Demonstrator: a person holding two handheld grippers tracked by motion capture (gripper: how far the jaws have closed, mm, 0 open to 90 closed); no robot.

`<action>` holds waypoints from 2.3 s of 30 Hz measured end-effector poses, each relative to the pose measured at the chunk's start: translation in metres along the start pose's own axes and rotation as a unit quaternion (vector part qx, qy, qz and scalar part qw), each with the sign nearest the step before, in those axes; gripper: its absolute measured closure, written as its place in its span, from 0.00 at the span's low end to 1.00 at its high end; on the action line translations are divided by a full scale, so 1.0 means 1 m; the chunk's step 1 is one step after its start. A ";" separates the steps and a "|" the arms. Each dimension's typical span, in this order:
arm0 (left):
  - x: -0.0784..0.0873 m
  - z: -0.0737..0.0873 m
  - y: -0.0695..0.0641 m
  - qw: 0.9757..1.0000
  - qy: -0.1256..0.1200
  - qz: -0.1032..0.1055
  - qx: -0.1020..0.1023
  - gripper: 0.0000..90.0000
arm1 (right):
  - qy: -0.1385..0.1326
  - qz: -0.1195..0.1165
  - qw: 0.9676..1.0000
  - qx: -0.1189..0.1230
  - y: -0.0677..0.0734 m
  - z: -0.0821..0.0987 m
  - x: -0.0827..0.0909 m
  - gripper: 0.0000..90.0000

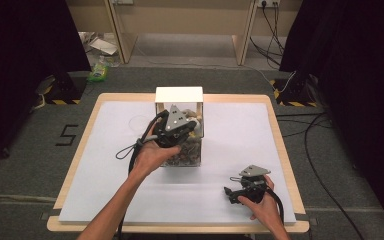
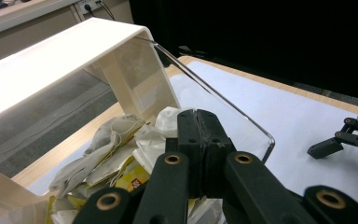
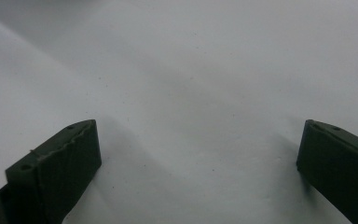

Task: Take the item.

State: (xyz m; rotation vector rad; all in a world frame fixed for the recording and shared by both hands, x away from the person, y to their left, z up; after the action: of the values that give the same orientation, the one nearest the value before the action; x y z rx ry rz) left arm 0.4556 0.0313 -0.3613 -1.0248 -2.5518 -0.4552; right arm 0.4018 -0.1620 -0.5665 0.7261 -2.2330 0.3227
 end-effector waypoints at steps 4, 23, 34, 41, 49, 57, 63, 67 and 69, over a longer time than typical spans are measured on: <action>0.006 -0.003 0.003 1.000 -0.008 0.004 0.005 0.99 | 0.000 0.000 1.000 0.000 0.000 0.000 0.000 0.00; 0.043 -0.025 0.022 0.998 -0.045 0.015 0.028 0.99 | 0.000 0.000 1.000 -0.001 0.000 0.000 0.000 0.00; 0.077 -0.040 0.043 0.996 -0.076 0.012 0.043 0.99 | 0.000 0.000 1.000 0.000 0.000 0.000 0.000 0.00; 0.098 -0.048 0.057 0.995 -0.088 -0.002 0.037 0.99 | 0.000 0.000 1.000 0.000 0.000 0.000 0.000 0.00; 0.115 -0.048 0.070 0.994 -0.094 -0.012 0.047 0.99 | 0.000 0.000 1.000 -0.001 0.000 0.000 0.000 0.00; 0.128 -0.043 0.083 0.993 -0.100 -0.019 0.059 0.99 | 0.000 0.000 1.000 0.000 0.000 0.000 0.000 0.00; 0.138 -0.037 0.095 0.992 -0.103 -0.031 0.068 0.99 | 0.000 0.000 1.000 0.000 0.000 0.000 0.000 0.00; 0.144 -0.033 0.103 0.991 -0.106 -0.039 0.074 0.99 | 0.000 0.000 1.000 0.000 0.000 0.000 0.000 0.00; 0.148 -0.029 0.109 0.990 -0.107 -0.047 0.080 0.99 | 0.000 0.000 1.000 0.000 0.000 0.000 0.000 0.00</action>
State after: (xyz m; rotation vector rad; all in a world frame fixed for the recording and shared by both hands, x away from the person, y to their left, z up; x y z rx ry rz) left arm 0.4389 0.1823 -0.2541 -0.9438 -2.7819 -0.1674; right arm 0.4018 -0.1619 -0.5667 0.7256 -2.2322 0.3218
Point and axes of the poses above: each handheld gripper's, and its own axes: x roughly backward along the jaws, z roughly out of its underside, y roughly to its left, the point moved 9 cm from there along -x, roughly forward along the jaws, and after that the axes turned 1 degree about y, right-handed, at the moved point
